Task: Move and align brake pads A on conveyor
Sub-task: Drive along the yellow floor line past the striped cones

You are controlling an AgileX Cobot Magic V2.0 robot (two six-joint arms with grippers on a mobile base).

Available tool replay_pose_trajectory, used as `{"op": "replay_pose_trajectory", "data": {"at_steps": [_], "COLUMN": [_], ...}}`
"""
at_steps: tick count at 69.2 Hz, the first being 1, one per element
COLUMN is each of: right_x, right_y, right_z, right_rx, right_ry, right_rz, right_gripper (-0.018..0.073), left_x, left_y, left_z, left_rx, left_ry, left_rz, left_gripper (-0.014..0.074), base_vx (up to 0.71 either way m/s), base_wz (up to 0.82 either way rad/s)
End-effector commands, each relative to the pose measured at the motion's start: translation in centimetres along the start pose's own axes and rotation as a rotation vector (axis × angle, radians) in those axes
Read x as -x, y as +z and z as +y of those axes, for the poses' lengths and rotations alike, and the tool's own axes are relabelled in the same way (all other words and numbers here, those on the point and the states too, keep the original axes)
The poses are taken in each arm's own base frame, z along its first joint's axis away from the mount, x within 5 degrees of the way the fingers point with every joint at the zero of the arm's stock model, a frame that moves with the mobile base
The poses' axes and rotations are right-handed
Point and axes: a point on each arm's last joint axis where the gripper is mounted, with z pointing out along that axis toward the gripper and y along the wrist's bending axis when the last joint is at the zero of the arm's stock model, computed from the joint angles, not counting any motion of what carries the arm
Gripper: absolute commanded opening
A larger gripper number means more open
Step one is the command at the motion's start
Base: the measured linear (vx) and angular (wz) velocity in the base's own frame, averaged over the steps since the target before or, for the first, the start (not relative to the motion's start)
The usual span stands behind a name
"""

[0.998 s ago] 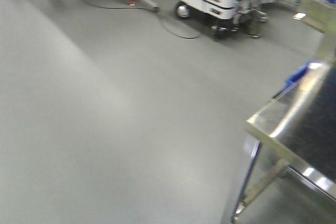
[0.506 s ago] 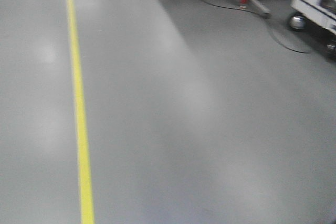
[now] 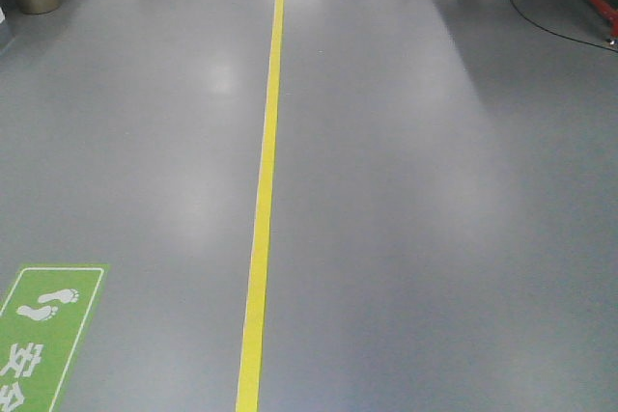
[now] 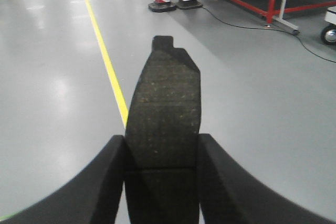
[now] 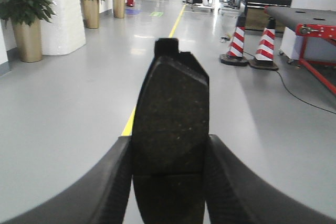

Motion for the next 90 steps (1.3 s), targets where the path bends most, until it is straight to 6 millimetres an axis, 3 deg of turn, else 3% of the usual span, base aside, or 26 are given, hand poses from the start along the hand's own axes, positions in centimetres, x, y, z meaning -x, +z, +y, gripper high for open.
{"op": "replay_pose_trajectory", "data": {"at_steps": [1,41,90], "right_x": [1.92,1.92,1.92], "right_y": [-0.28,-0.28,-0.28], "right_z": [-0.29,-0.29,-0.29], "right_rx": [-0.027,-0.027,-0.027], "right_ry": [-0.012,-0.012,-0.012], "right_rz": [-0.126,-0.126,-0.126], "right_gripper": [-0.0005,-0.0005,-0.0005], "left_x": [1.54,1.54,1.54], "left_y": [-0.26,-0.26,-0.26], "left_z": [-0.15,-0.15,-0.15], "left_rx": [-0.017,-0.017,-0.017], "left_ry": [0.002,0.002,0.002], "left_rz": [-0.107,-0.107,-0.107], "left_gripper": [-0.0006,-0.0006,-0.0006], "base_vx": [0.12,0.27,0.62], "base_wz": [0.24,0.06,-0.05]}}
